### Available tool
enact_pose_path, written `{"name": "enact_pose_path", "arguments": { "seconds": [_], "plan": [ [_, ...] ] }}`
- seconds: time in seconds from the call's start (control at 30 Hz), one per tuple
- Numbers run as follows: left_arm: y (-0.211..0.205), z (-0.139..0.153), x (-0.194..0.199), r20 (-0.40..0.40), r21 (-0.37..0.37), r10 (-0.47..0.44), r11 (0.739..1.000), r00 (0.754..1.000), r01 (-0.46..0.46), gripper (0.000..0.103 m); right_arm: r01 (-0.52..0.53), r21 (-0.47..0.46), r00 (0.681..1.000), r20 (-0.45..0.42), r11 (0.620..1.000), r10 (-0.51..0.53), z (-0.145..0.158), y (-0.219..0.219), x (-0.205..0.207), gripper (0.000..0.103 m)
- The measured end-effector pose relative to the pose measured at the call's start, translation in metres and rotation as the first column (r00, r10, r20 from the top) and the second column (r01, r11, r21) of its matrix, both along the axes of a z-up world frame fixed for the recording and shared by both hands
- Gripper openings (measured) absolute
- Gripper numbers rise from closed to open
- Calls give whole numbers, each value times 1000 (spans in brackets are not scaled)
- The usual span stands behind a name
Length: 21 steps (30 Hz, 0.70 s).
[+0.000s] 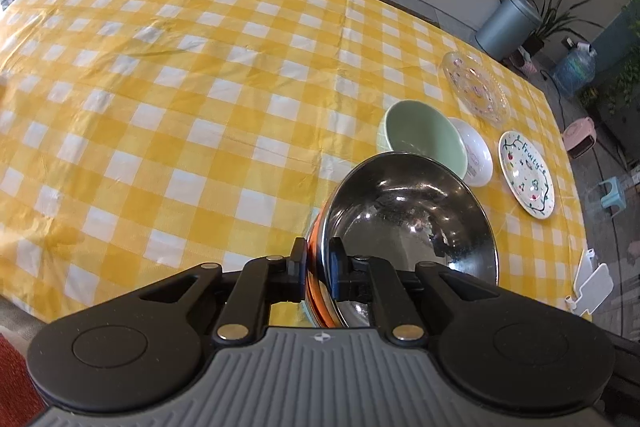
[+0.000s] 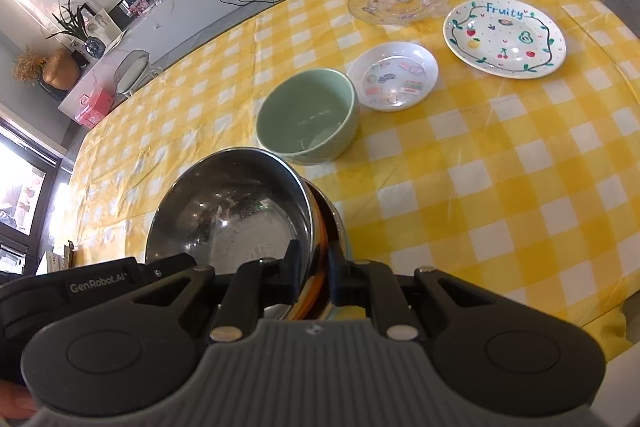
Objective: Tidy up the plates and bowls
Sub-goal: 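Lower the orange-bottomed bowl into the blue-bottomed bowl with both grippers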
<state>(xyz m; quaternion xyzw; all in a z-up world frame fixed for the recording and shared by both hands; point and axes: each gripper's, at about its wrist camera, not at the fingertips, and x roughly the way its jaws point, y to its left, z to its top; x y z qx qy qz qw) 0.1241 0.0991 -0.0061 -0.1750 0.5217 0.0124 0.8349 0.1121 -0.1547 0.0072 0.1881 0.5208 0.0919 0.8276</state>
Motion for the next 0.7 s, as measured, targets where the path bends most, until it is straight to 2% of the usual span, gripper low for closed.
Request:
{"name": "enact_pose_path", "arguments": {
  "seconds": [0.3,0.43,0.6,0.7],
  "plan": [
    [2,1,3,-12,-6,-8,1000,1000,8,11,10,2,1000,-8,1000,-10,2,-6,3,12],
    [6,2,2,-3,-17,3,1000,1000,-4,11,7,24,1000,-14,1000,-7,1,-7,2,18],
    [12,6,-1,33,-33,33,999,999,-32,12,24,30,1000,6,999,-25,7,-10,-3,18],
    [11,9,-1,54,-27,33,999,998,-31,12,37,33,999,21,999,-37,8,-13,-3,12]
  ]
}}
